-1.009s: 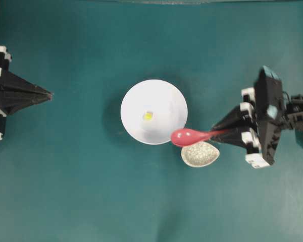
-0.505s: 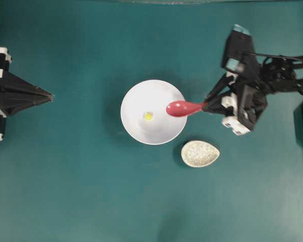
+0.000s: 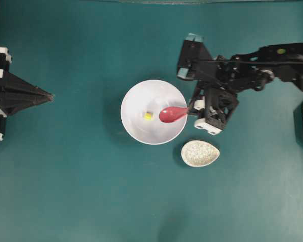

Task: Scoop the yellow hexagonal prism block from the bowl with a spoon using the right arm.
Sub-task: 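Lower the spoon into the bowl and scoop under the yellow block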

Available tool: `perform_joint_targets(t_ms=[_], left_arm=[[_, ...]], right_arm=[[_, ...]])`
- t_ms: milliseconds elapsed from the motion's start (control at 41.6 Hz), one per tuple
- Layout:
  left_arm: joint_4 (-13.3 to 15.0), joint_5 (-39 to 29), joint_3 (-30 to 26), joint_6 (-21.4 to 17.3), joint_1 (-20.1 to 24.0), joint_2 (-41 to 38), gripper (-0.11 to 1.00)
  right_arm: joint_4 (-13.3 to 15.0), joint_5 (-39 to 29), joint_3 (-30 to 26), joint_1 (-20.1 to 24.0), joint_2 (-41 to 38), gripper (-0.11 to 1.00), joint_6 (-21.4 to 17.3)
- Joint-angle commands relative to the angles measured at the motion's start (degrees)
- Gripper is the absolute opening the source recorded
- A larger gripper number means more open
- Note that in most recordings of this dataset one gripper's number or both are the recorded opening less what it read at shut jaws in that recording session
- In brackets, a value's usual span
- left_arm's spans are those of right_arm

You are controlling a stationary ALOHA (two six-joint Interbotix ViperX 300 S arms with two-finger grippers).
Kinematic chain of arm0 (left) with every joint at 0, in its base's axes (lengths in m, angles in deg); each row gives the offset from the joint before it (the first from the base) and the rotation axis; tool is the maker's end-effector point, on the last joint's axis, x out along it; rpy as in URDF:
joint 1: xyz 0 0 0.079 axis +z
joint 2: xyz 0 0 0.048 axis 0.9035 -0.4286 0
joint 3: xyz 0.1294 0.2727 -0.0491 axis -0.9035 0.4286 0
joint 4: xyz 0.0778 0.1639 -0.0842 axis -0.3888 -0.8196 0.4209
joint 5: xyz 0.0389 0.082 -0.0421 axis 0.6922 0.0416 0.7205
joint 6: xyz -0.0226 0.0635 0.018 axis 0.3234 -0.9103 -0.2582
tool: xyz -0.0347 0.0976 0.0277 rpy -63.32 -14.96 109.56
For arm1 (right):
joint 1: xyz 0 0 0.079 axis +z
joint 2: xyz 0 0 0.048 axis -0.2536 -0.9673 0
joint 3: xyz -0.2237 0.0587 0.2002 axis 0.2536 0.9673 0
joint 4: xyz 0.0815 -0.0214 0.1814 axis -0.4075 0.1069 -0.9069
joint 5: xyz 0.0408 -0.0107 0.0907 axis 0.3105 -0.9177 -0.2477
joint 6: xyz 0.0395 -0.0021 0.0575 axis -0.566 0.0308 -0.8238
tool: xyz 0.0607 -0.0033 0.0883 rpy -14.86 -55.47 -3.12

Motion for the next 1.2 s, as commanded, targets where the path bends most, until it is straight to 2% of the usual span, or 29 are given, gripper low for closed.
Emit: perform_joint_targets(t_ms=[0, 865, 1177], left_arm=[[-0.18, 0.26, -1.41, -0.09, 0.09, -0.44, 0.01], [-0.18, 0.18, -1.32, -0.09, 0.09, -0.53, 0.01], [-0.18, 0.18, -1.32, -0.09, 0.09, -0.62, 0.01]], right_arm=[[0.0, 0.0, -1.93, -0.09, -0.35, 0.22, 0.0], [0.18, 3.52, -7.21, 0.0, -8.61, 0.22, 1.14], [3.25, 6.86, -8.61, 0.0, -9.14, 0.22, 0.62]])
